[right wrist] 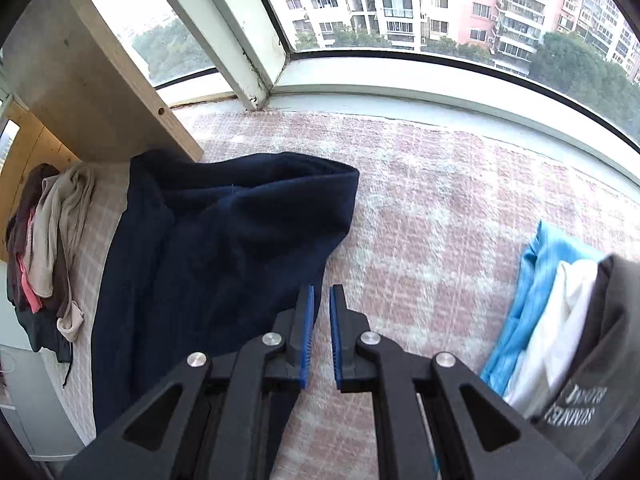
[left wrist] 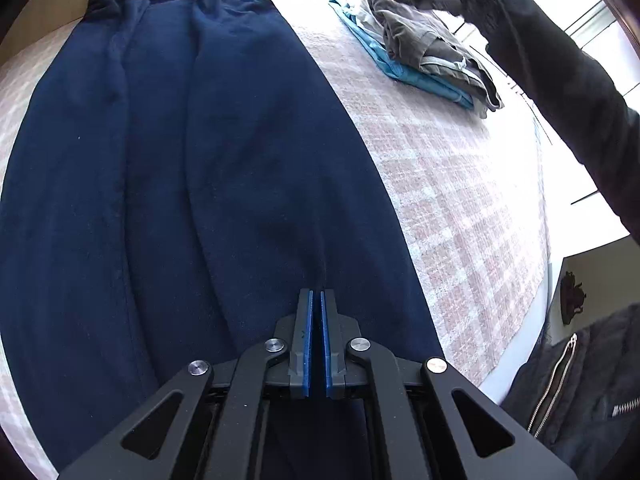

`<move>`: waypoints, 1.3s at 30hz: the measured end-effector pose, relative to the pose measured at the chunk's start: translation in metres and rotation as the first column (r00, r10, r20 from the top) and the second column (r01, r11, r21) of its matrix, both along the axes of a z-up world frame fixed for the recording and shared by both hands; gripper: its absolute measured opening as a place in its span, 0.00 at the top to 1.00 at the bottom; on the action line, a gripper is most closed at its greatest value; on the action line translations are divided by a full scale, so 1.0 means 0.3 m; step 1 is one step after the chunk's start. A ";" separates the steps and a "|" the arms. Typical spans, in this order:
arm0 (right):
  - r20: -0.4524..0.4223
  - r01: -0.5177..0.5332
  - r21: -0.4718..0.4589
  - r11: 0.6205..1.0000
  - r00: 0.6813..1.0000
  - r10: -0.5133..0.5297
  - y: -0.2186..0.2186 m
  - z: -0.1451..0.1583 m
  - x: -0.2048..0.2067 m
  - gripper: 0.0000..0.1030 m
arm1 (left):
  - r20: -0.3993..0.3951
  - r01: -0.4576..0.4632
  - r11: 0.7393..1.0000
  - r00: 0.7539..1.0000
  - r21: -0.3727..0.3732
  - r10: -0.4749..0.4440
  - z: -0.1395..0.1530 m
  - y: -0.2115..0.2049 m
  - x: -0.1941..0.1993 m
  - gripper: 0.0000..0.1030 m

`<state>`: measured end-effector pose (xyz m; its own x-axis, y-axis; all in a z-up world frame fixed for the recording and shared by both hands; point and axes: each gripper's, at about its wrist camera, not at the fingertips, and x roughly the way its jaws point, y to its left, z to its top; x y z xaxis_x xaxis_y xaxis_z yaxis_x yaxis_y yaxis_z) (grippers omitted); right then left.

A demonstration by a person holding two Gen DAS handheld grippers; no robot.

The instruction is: Fold clothes

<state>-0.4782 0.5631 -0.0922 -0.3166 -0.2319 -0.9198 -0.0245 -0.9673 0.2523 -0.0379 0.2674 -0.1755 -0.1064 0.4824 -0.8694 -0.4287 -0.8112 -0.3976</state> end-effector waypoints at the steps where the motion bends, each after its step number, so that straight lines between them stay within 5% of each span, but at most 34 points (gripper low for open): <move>1: 0.016 0.004 0.006 1.000 1.000 -0.005 -0.001 -0.014 -0.029 0.92 | 0.000 0.008 1.000 1.000 -0.004 -0.008 0.001 0.013 -0.009 0.96; 4: 0.049 0.052 0.008 0.999 0.997 -0.052 0.024 -0.051 -0.100 0.91 | 0.013 0.016 1.000 1.000 -0.006 -0.016 0.016 0.014 -0.007 0.96; 14: -0.001 0.067 -0.211 0.975 0.998 -0.068 0.190 -0.064 -0.137 0.86 | 0.047 0.022 1.000 0.999 0.019 -0.022 -0.004 0.022 -0.037 0.96; 15: 0.006 0.108 -0.081 0.991 0.994 -0.108 0.195 -0.067 -0.144 0.97 | 0.050 0.020 1.000 0.999 0.022 -0.021 -0.005 0.022 -0.040 0.96; 17: -0.047 0.137 0.048 0.989 0.990 -0.134 0.211 -0.026 -0.132 0.92 | 0.050 0.023 0.999 0.998 0.023 -0.024 -0.005 0.014 -0.040 0.96; 21: -0.134 -0.004 -0.035 0.999 0.991 -0.001 0.168 0.110 -0.019 0.92 | 0.041 0.026 0.999 0.999 0.018 -0.027 0.000 0.007 -0.035 0.96; 26: -0.006 -0.245 0.008 0.969 0.969 0.245 -0.116 -0.022 0.019 0.92 | 0.039 0.020 0.999 0.999 0.030 -0.022 0.005 -0.052 -0.025 0.96; 30: -0.017 -0.208 0.062 0.976 0.978 0.210 -0.129 -0.097 -0.028 0.92 | 0.025 0.017 1.000 1.000 0.024 -0.018 0.007 -0.057 -0.017 0.96; 32: -0.012 -0.131 0.172 0.976 0.991 0.135 -0.094 -0.080 -0.030 0.91 | 0.018 0.011 1.000 1.000 0.014 -0.012 0.011 -0.060 -0.011 0.96; 35: -0.080 -0.149 0.062 0.987 0.985 0.153 -0.097 0.008 0.029 0.88 | -0.008 -0.014 1.000 1.000 -0.023 0.014 0.032 -0.080 0.010 0.96; 39: -0.126 -0.255 -0.032 0.966 0.960 0.249 -0.227 0.030 0.083 0.65 | -0.053 -0.112 0.993 0.993 -0.031 0.110 0.093 -0.181 0.053 0.94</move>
<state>-0.4532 0.4951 -0.0832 -0.3496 -0.3606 -0.8647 0.2520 -0.9251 0.2839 -0.0219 0.2131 -0.1477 -0.2021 0.4358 -0.8771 -0.3540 -0.8675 -0.3494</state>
